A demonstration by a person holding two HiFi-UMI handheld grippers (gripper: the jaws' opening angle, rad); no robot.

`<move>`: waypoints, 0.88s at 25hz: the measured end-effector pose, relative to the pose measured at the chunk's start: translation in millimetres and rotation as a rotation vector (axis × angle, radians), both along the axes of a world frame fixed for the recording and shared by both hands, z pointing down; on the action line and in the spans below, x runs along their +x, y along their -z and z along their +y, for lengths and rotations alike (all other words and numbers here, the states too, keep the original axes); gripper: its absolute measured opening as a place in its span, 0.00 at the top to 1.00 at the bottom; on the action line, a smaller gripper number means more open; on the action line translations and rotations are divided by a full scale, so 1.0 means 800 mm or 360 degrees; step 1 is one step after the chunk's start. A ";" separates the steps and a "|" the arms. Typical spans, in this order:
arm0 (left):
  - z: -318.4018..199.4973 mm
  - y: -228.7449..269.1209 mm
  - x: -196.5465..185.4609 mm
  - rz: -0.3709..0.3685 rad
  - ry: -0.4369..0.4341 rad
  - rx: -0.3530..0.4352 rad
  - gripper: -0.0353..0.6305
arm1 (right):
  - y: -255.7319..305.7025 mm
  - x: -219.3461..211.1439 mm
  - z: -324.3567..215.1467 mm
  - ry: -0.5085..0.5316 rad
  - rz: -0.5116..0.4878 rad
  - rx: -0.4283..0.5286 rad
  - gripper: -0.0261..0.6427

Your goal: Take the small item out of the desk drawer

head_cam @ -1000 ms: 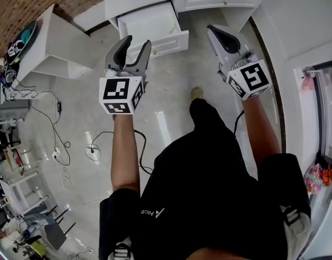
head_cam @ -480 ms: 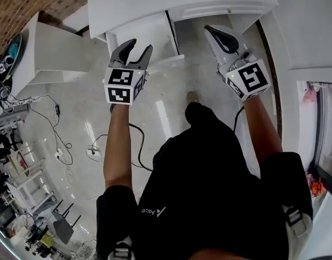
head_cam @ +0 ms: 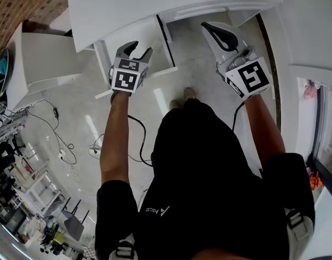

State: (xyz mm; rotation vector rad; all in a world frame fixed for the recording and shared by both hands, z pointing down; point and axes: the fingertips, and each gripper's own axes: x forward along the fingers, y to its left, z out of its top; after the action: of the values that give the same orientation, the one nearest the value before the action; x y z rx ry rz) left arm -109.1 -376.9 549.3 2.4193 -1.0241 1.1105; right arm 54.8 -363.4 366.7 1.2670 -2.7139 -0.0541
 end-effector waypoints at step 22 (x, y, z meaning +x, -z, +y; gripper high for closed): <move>-0.063 -0.271 0.042 -0.0288 -0.0106 -0.0587 0.65 | -0.143 0.087 -0.066 -0.0324 0.0040 -0.0305 0.96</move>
State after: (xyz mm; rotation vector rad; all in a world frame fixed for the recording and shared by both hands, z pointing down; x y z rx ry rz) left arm -75.9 -427.5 766.1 2.1021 -0.7139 1.4217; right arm 124.7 -416.4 481.2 1.4625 -2.4836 0.2055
